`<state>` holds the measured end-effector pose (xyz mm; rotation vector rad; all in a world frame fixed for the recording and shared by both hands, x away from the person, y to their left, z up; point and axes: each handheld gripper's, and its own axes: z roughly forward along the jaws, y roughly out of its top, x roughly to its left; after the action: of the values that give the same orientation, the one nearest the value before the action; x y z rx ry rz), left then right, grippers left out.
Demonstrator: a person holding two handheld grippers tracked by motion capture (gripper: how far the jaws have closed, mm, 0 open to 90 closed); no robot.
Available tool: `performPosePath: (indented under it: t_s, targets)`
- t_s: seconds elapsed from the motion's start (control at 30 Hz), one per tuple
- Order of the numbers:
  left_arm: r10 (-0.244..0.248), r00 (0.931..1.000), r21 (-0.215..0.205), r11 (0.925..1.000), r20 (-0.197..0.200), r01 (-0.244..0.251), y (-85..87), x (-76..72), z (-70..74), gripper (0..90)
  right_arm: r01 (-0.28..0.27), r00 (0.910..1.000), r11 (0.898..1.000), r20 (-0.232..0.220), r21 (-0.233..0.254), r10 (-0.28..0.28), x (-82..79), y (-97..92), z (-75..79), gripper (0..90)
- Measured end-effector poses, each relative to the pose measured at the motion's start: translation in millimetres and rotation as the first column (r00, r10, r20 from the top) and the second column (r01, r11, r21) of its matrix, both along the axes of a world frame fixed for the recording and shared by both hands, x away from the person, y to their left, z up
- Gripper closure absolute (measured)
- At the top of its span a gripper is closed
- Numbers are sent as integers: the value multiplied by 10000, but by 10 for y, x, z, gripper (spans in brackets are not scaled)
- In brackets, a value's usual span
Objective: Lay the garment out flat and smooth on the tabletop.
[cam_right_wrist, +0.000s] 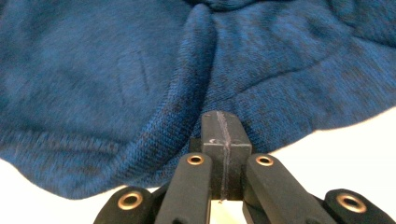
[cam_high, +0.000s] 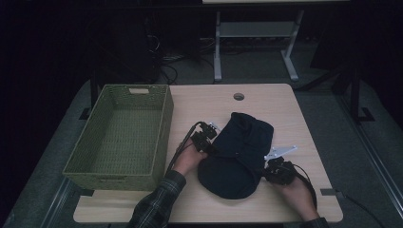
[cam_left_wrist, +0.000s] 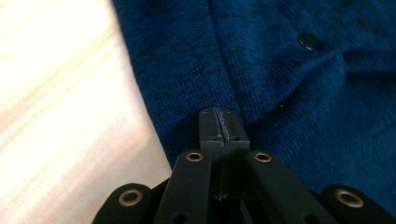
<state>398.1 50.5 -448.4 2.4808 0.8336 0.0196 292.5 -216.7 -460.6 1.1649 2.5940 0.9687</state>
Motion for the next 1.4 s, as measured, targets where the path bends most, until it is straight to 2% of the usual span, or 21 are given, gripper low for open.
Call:
performPosePath:
  t_s: [0.27, 0.53, 0.6, 0.87, 1.23, 1.4]
  targets:
    - [-385, 9993, 66, 9992, -9, 385, 32, -181, 4, 900, 229, 9997, 9997, 74, -63, -228, 56, -98, -2, 900]
    - [-654, 9979, -160, 9977, -39, 653, 92, -369, -8, 900, 252, 9995, 9997, 178, -78, -251, 56, -113, -6, 900]
    - [-582, 9983, -356, 9977, -66, 579, 108, -419, -18, 900, 253, 9995, 9996, 176, -79, -251, 51, -111, -5, 899]
    - [-838, 9963, -490, 9954, -204, 828, 166, -592, -20, 900, -4, 9998, 9997, 181, -245, 8, -53, -79, 7, 899]
    - [-1124, 9935, -389, 9930, -194, 1116, 189, -766, -11, 900, -240, 9995, 9996, 187, -163, 243, -202, -80, 4, 899]
    - [-1163, 9928, -508, 9921, -280, 1148, 173, -859, -15, 900, -274, 9994, 9995, 187, -152, 277, -275, -88, 4, 899]
